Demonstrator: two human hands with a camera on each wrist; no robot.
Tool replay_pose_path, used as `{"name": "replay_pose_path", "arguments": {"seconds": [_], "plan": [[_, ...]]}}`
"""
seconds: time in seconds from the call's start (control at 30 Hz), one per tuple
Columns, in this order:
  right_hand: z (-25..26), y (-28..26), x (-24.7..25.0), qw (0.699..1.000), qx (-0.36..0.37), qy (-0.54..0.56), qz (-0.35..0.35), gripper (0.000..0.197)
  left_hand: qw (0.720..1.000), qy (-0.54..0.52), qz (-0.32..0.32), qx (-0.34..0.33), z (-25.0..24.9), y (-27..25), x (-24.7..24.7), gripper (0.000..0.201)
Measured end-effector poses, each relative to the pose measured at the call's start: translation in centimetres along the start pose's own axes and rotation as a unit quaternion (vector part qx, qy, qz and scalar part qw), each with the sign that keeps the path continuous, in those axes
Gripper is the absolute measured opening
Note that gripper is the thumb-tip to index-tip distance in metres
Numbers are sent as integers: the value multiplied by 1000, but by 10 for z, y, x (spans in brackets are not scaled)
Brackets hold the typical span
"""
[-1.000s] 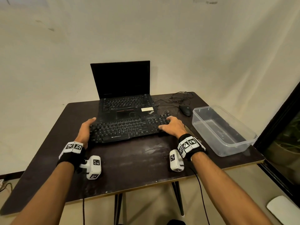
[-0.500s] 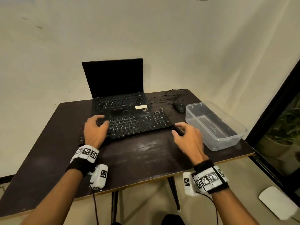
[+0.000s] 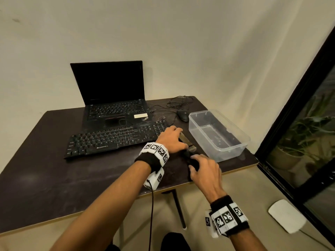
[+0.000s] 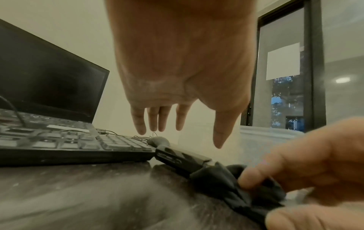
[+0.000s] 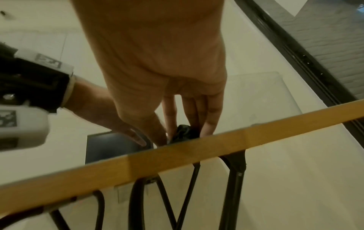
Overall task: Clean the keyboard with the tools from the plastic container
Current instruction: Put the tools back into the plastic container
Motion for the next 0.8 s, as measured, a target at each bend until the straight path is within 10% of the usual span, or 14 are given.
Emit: {"name": "replay_pose_path", "arguments": {"seconds": [0.23, 0.43, 0.53, 0.8], "plan": [[-37, -15, 8, 998, -45, 45, 0, 6, 995, 82, 32, 45, -12, 20, -9, 108], [-55, -24, 12, 998, -21, 55, -15, 40, 988, 102, 82, 83, -15, 35, -24, 119], [-56, -21, 8, 999, 2, 43, 0, 59, 990, 96, 60, 85, -13, 36, -27, 108], [-61, -23, 37, 989, 28, 134, -52, 22, 996, -3, -85, 6, -31, 15, -4, 108]]}}
Point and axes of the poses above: each hand's wrist, its own y-axis towards the middle knuckle, its own x-axis out of the back of the hand, z = x × y, the point moved 5 cm from there along y, towards the middle knuckle, and after that the axes turned 8 degrees about -x, right-handed, at the moved point
